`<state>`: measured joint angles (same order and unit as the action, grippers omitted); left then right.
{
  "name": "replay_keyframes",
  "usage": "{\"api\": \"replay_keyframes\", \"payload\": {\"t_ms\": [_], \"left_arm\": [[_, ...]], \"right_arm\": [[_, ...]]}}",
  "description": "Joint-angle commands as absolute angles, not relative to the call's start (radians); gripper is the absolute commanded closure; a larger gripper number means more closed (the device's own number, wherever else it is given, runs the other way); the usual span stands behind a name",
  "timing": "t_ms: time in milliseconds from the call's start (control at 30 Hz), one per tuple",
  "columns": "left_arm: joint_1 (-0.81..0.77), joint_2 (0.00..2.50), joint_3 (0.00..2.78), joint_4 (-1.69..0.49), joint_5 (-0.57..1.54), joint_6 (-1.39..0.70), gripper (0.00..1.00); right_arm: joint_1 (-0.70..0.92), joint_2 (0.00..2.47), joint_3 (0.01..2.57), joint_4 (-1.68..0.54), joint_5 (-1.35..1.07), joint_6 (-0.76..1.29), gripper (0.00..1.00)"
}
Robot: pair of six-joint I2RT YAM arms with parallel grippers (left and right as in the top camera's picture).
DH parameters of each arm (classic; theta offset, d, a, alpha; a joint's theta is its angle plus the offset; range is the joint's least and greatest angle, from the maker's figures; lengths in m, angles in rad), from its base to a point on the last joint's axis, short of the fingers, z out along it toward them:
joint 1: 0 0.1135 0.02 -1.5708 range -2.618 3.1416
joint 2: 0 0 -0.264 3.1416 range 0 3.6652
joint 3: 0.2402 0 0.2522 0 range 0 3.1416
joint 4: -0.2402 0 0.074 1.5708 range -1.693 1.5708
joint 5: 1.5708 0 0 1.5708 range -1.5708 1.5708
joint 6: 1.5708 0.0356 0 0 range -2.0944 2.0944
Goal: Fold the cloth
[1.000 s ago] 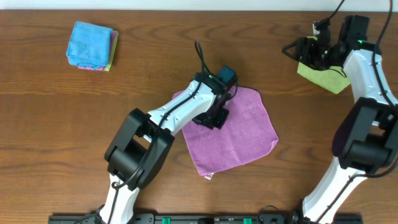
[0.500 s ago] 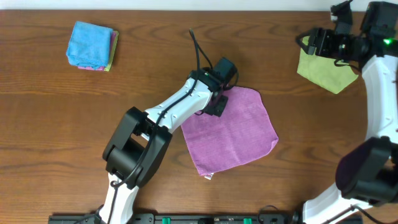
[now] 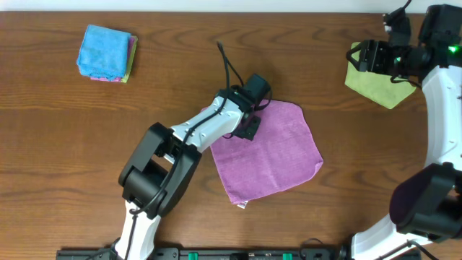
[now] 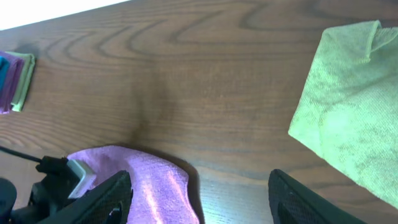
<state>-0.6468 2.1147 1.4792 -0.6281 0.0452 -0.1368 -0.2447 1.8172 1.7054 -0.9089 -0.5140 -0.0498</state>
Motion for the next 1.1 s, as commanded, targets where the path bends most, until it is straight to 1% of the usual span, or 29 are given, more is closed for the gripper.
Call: {"api": "replay_keyframes", "payload": {"t_ms": [0, 167, 400, 533, 800, 933, 967, 1067], "left_arm": [[-0.61, 2.121, 1.467, -0.622, 0.037, -0.107, 0.94], [-0.569, 2.147, 1.466, -0.609, 0.06, -0.078, 0.94], [-0.55, 2.189, 1.466, -0.585, 0.071, -0.046, 0.94], [-0.532, 2.209, 1.466, -0.53, 0.062, 0.032, 0.94], [-0.386, 2.216, 1.466, -0.526, 0.048, 0.133, 0.94], [-0.321, 2.216, 1.466, -0.531, 0.072, 0.168, 0.94], [-0.307, 2.216, 1.467, -0.535, 0.101, 0.181, 0.94], [-0.297, 2.216, 1.467, -0.539, 0.131, 0.181, 0.94]], "right_arm": [[-0.242, 1.795, 1.723, -0.923, -0.508, -0.068, 0.3], [-0.241, 1.795, 1.723, -0.939, -0.508, -0.068, 0.31], [-0.241, 1.795, 1.722, -0.944, -0.508, -0.068, 0.31], [-0.241, 1.795, 1.723, -0.949, -0.508, -0.068, 0.32], [-0.24, 1.795, 1.722, -0.967, -0.494, -0.068, 0.3], [-0.223, 1.798, 1.713, -0.989, -0.498, -0.069, 0.27], [-0.206, 1.8, 1.699, -0.992, -0.505, -0.069, 0.27], [-0.144, 1.819, 1.636, -0.956, -0.574, -0.086, 0.23]]}}
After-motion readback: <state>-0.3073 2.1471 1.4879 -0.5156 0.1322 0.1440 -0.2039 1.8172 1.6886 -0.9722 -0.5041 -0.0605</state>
